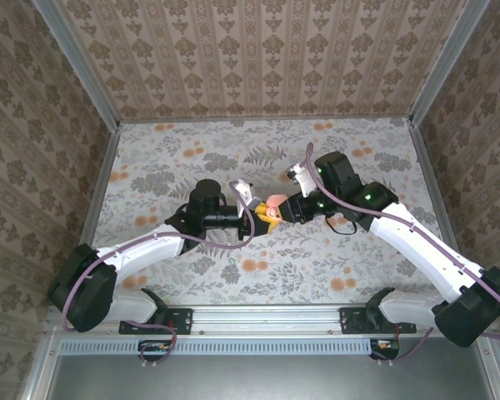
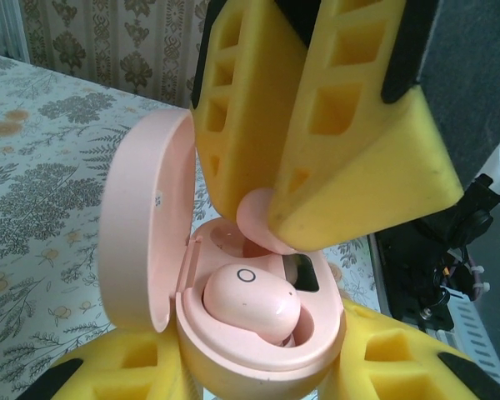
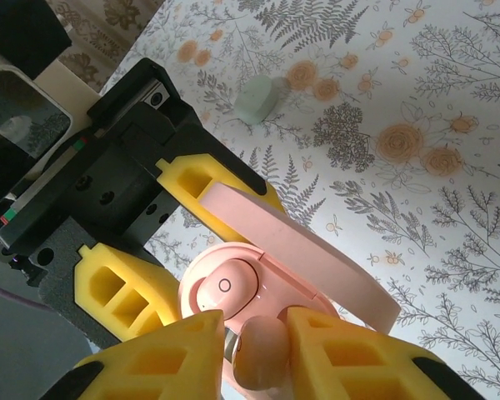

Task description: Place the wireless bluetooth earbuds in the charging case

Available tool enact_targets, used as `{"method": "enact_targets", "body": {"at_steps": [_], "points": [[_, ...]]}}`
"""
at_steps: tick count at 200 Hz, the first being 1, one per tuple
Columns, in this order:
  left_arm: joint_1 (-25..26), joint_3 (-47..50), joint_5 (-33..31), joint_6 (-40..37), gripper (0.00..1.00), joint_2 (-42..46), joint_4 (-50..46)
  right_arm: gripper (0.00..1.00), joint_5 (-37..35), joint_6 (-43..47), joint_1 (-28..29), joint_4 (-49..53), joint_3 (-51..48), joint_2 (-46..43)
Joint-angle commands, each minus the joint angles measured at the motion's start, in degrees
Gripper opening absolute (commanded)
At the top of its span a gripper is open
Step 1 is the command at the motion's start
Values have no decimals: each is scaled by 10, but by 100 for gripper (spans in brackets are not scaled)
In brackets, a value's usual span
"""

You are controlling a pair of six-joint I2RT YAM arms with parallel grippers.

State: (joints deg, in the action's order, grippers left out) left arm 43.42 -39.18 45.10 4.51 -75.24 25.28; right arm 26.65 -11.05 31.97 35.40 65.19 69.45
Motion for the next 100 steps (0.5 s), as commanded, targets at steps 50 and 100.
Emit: {"method": "enact_targets", "body": {"at_steps": [50, 100], "points": [[9, -31, 31, -1, 0, 4, 24, 34, -15, 3, -3, 27, 23, 8], [12, -32, 31, 1, 0, -2, 31, 38, -43, -13, -3, 36, 41, 5]]}}
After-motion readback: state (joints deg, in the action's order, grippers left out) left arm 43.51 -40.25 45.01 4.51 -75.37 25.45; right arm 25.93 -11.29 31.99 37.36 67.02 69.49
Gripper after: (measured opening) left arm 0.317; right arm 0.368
